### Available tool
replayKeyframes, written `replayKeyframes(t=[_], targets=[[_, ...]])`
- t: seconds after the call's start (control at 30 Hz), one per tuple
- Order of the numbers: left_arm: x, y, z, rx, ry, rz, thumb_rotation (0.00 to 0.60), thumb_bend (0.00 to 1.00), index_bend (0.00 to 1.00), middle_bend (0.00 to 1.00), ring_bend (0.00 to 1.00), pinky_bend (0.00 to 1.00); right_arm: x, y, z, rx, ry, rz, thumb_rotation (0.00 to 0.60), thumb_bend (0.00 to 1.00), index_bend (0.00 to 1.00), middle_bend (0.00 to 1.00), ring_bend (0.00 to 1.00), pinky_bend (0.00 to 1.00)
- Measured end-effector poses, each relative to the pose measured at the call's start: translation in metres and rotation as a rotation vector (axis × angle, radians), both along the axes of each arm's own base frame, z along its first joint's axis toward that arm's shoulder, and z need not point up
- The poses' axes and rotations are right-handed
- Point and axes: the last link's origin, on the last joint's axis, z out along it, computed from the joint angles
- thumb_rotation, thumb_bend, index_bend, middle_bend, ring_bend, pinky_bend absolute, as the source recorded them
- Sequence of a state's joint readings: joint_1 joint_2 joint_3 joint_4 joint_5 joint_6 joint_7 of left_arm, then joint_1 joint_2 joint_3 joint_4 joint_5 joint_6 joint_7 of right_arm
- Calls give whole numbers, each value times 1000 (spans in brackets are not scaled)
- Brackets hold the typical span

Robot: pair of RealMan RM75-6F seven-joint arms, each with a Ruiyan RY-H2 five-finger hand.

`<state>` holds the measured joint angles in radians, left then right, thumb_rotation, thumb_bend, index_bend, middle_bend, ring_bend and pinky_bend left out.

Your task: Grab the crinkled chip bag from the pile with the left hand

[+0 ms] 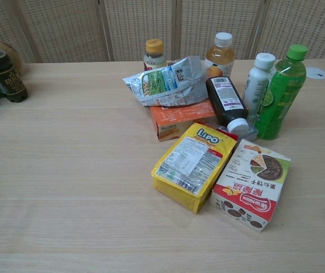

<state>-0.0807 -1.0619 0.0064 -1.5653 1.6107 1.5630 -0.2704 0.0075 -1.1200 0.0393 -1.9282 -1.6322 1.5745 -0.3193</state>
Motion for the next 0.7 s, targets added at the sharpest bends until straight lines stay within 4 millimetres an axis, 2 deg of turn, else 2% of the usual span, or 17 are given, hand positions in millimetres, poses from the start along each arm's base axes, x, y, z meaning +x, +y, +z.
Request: replayKeyframes(t=[0.23, 0.4, 0.53, 0.7], targets=[[2, 8, 0, -5, -12, -12, 600, 0, 0, 0, 0, 0, 0, 0, 0, 0, 1, -2, 600, 0, 0, 0, 0, 0], [9, 22, -11, -64, 17, -72, 600, 0, 0, 0, 0, 0, 0, -1, 0, -2, -1, -4, 600, 0, 0, 0, 0, 0], [29, 48, -23, -113, 57, -160, 600, 0, 0, 0, 0, 0, 1, -1, 0, -5, -3, -2, 600, 0, 0, 0, 0, 0], [68, 83, -43, -157, 107, -265, 600, 0, 0, 0, 0, 0, 0, -2, 3, -10, -9, -6, 600, 0, 0, 0, 0, 0]])
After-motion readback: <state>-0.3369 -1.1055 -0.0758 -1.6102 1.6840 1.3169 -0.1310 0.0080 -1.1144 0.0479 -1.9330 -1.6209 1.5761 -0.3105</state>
